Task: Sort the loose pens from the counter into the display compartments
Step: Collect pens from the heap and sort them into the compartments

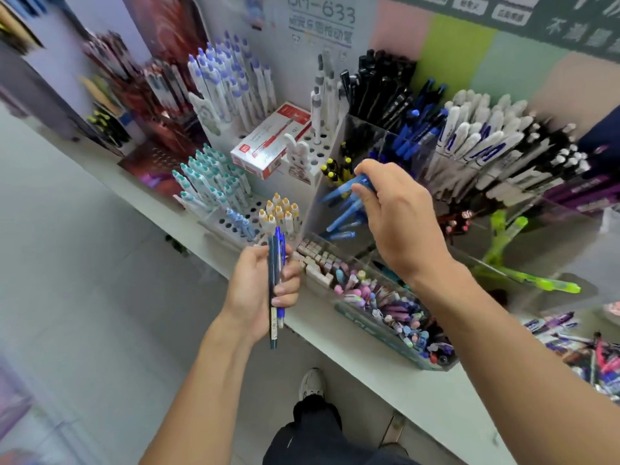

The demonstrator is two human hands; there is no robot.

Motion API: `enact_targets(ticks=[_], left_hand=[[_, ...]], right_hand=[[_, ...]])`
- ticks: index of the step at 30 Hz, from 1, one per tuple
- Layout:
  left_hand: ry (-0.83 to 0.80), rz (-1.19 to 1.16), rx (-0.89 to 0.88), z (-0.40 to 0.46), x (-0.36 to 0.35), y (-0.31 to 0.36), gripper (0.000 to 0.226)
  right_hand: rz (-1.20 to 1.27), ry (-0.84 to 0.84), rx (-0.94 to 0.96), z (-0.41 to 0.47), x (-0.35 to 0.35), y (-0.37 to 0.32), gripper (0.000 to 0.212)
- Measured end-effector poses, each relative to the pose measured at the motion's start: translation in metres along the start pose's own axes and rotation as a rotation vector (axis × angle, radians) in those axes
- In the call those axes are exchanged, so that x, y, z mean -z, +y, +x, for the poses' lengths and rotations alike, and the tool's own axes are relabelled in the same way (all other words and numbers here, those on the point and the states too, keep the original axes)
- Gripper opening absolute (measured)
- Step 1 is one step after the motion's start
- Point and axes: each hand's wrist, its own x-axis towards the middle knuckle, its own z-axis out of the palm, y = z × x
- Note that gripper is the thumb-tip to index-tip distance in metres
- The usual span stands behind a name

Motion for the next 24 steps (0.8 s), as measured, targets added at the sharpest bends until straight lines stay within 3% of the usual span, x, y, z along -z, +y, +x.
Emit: enact_targets(ticks=[6,10,13,19,24], left_hand=[[-0.071,-0.013,0.024,-0.001,-0.004,0.001,0.021],[-0.078,0.02,0.063,0.005,-0.005,-0.001,0.025],[-0.058,0.112,0.061,0.011,-0.007,-0.004,0.035],[-0.15,0.179,0.042,0.008,-0.019,-0.005,0.019],[-0.209,0.21,0.015,0.002,-0.026,-0.003,0.026]], right_hand=[[-0.226,-0.188,0.17,0.0,-0.014,0.016,0.009],[-0.379,-0.547,0.18,0.006,-0.006,0.009,0.017],[-0.431,-0.692,0.116,0.027,-0.005,-0.003,0.02],[-0.518,-0.8,0.026,0.035,-0.021,-0.019,0.02],[-0.424,-0.684,-0.01,0.016,0.002,-0.022,0.033]])
